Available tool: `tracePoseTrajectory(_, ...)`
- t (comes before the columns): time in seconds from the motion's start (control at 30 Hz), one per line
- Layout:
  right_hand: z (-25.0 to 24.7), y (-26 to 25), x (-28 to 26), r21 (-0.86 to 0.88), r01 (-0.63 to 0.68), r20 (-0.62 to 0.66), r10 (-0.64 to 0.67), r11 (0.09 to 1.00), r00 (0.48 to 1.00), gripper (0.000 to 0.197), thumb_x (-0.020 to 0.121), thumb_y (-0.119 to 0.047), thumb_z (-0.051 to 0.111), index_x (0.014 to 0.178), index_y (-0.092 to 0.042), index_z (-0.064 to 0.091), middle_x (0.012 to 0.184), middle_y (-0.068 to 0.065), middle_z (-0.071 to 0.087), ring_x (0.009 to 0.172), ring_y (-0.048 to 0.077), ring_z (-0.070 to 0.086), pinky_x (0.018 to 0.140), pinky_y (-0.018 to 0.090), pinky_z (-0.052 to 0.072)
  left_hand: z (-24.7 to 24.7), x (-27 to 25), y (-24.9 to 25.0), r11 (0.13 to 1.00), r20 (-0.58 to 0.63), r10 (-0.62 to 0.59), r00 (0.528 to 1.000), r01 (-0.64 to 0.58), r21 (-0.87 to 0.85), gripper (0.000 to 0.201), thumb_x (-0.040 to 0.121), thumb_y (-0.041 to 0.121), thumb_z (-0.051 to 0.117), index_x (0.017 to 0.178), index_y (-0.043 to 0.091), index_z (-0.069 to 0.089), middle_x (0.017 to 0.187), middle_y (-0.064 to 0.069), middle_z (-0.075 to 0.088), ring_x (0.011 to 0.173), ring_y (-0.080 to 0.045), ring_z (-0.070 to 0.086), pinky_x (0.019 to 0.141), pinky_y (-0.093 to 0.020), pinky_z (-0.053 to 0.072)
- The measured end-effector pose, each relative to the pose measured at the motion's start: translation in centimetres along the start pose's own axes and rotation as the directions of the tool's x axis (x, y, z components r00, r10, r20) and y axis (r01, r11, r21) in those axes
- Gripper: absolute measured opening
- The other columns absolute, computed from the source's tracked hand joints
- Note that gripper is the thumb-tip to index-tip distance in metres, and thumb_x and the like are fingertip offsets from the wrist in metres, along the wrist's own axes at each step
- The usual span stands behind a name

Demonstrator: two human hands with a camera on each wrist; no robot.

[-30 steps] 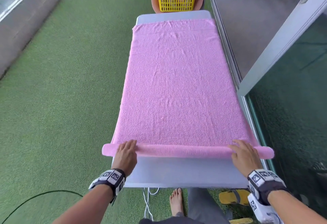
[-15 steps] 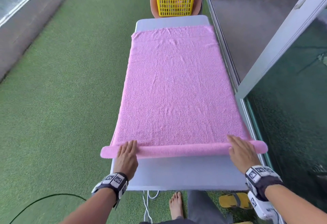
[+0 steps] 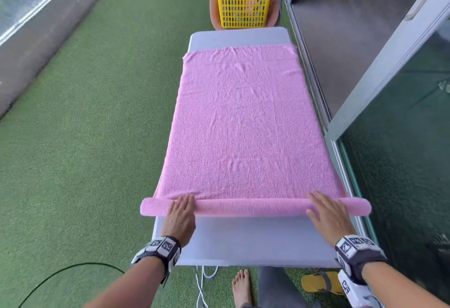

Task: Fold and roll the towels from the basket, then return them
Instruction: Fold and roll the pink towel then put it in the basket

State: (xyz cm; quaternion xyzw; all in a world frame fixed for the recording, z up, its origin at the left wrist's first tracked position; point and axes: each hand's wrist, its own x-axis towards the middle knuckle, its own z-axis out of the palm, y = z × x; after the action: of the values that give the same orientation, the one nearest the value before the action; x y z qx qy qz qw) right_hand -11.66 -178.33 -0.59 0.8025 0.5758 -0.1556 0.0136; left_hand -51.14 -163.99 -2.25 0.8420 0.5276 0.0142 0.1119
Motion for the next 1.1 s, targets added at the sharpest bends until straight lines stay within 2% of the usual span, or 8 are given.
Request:
tracePoseTrajectory(0.17,1.7,-0.1,-3.5,-0.039,-0.045,0.13,0.05,0.998,0.99,0.046,0.072,-0.027,0.073,0.114,-0.033,0.056,0.114,-0.012,0.058,0.112,0.016,0.054,0.102,0.038,0.036,0.9,-4.2,0.1,1.0,0.11,0.012,0.994,-0.011,-0.008,0.059,0.052,0.013,0.089,0.107,0.011,0.069,0.104,-0.004,0.071,0.097,-0.022,0.068,0.096,-0.046,0.042)
tracePoseTrajectory(0.3,0.6,-0.9,-2.7,-0.091,-0.066,0.155,0.079,0.994,0.985,0.023,0.085,-0.031,0.053,0.106,-0.038,0.047,0.107,-0.014,0.046,0.113,0.011,0.047,0.094,0.033,0.03,0.6,-4.2,0.4,0.998,-0.016,0.034,0.999,-0.035,-0.051,0.012,0.082,0.021,0.055,0.077,0.019,0.067,0.074,0.007,0.065,0.067,-0.012,0.059,0.073,-0.046,0.057)
tracePoseTrajectory(0.47,0.4,-0.7,-1.6,0.035,-0.038,0.029,0.037,0.999,0.999,0.046,0.099,-0.035,0.037,0.144,-0.025,0.039,0.15,-0.009,0.037,0.138,0.012,0.033,0.114,0.04,0.02,1.6,-2.8,0.0,1.0,-0.103,0.007,0.995,-0.004,0.027,0.054,0.075,-0.008,0.064,0.127,0.001,0.056,0.126,-0.016,0.06,0.118,-0.033,0.057,0.101,-0.051,0.033)
tracePoseTrajectory(0.63,1.8,-0.4,-4.3,-0.014,-0.013,0.14,0.015,1.0,0.99,0.052,0.082,-0.028,0.067,0.131,-0.032,0.049,0.133,-0.015,0.051,0.126,0.01,0.045,0.115,0.037,0.026,1.3,-5.2,0.2,0.995,0.016,0.101,0.995,-0.101,-0.029,0.053,0.057,0.022,0.089,0.105,0.012,0.067,0.101,-0.003,0.071,0.093,-0.022,0.069,0.092,-0.048,0.048)
tracePoseTrajectory(0.73,0.6,-0.6,-3.9,-0.077,-0.019,0.173,0.032,0.997,0.984,0.023,0.083,-0.034,0.056,0.105,-0.038,0.049,0.107,-0.02,0.05,0.104,0.005,0.045,0.102,0.031,0.031,0.7,-5.0,0.0,0.993,0.03,0.107,0.994,-0.105,-0.045,0.008,0.075,0.03,0.068,0.081,0.026,0.065,0.08,0.012,0.063,0.073,-0.009,0.058,0.077,-0.042,0.056)
tracePoseTrajectory(0.8,-0.2,-0.7,-2.6,-0.123,-0.012,0.172,0.033,0.992,0.985,0.021,0.088,-0.035,0.047,0.108,-0.036,0.052,0.112,-0.016,0.05,0.109,0.009,0.044,0.099,0.032,0.03,0.3,-3.6,0.0,0.996,0.009,0.089,0.996,-0.089,-0.033,0.024,0.083,0.036,0.042,0.076,0.026,0.063,0.075,0.012,0.061,0.068,-0.008,0.054,0.072,-0.04,0.054)
tracePoseTrajectory(0.97,0.5,-0.2,-1.7,0.036,-0.001,-0.015,0.001,0.999,1.0,0.048,0.097,-0.039,0.045,0.141,-0.021,0.044,0.146,-0.005,0.044,0.134,0.017,0.04,0.112,0.042,0.028,1.3,-2.4,0.2,1.0,0.019,-0.004,1.0,0.004,0.008,0.05,0.098,0.034,0.027,0.131,0.007,0.053,0.13,-0.01,0.058,0.123,-0.028,0.054,0.109,-0.047,0.029)
tracePoseTrajectory(1.1,2.5,0.1,-4.4,-0.005,0.002,0.09,-0.001,1.0,0.996,0.052,0.08,-0.028,0.07,0.13,-0.028,0.054,0.133,-0.009,0.055,0.127,0.015,0.048,0.114,0.039,0.025,1.9,-5.0,-0.5,0.996,0.063,0.084,0.994,-0.083,-0.021,0.05,0.077,0.028,0.074,0.123,0.014,0.061,0.12,-0.005,0.066,0.113,-0.022,0.062,0.103,-0.043,0.035)
